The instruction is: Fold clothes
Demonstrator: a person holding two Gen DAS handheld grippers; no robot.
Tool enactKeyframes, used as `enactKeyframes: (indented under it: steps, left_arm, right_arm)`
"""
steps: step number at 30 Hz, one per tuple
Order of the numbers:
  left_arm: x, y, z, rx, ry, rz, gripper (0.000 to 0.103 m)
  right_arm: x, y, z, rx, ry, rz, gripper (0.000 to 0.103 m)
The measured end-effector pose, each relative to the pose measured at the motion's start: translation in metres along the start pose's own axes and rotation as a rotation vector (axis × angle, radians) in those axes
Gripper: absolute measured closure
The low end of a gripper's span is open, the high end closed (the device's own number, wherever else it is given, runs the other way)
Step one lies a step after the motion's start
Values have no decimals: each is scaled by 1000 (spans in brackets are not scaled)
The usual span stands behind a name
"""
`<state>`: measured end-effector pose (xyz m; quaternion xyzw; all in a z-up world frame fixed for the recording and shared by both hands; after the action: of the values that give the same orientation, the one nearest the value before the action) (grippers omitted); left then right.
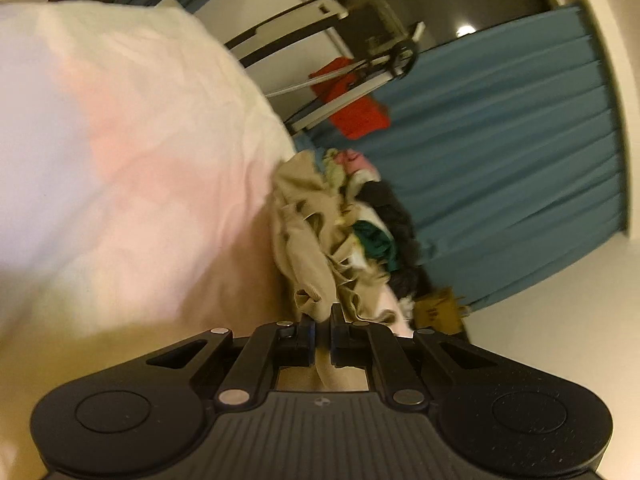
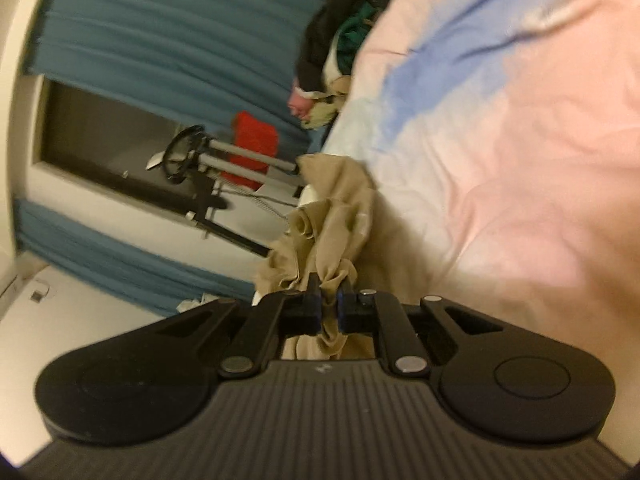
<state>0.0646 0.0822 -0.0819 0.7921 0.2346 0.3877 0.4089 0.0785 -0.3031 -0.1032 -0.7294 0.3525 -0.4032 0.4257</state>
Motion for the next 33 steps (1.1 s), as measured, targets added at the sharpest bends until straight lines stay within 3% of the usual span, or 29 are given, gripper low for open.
enactKeyframes:
  steps: [6, 10, 14, 18, 22, 26, 33]
  left_arm:
    - [-36, 6, -80, -62, -15, -37, 97]
    - [-69, 18, -141, -67, -7, 9, 97]
    - [-100, 14, -177, -35, -38, -16, 97]
    - [-107, 2, -184, -11, -61, -72, 97]
    - [-86, 15, -160, 17, -43, -33, 96]
    - [-48, 40, -102, 89, -48, 4, 96]
    - [9, 55, 22, 209, -120, 94, 95]
  right_arm:
    - [-20, -13, -87, 83, 10, -36, 93]
    - [-44, -5, -156, 131, 62, -9, 93]
    - [-59, 1, -194, 65, 53, -56, 93]
    - [-61, 4, -199, 21, 42, -63, 92]
    - [-49, -4, -178, 23, 52, -70, 92]
    - [-25, -18, -122, 2, 42, -22, 92]
    - [25, -24, -1, -158, -40, -26, 91]
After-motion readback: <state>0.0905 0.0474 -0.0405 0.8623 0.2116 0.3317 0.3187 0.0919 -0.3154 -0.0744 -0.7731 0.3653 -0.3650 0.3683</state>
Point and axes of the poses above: each gripper's, at about its wrist camera, not at the fingertips, and z roughly the way its jaws point, y to its right, x to its top, the point moved 4 cm from there along z, roughly the way its jaws point, and after that the axes turned 2 degrees about -y, right-handed, at the moved point
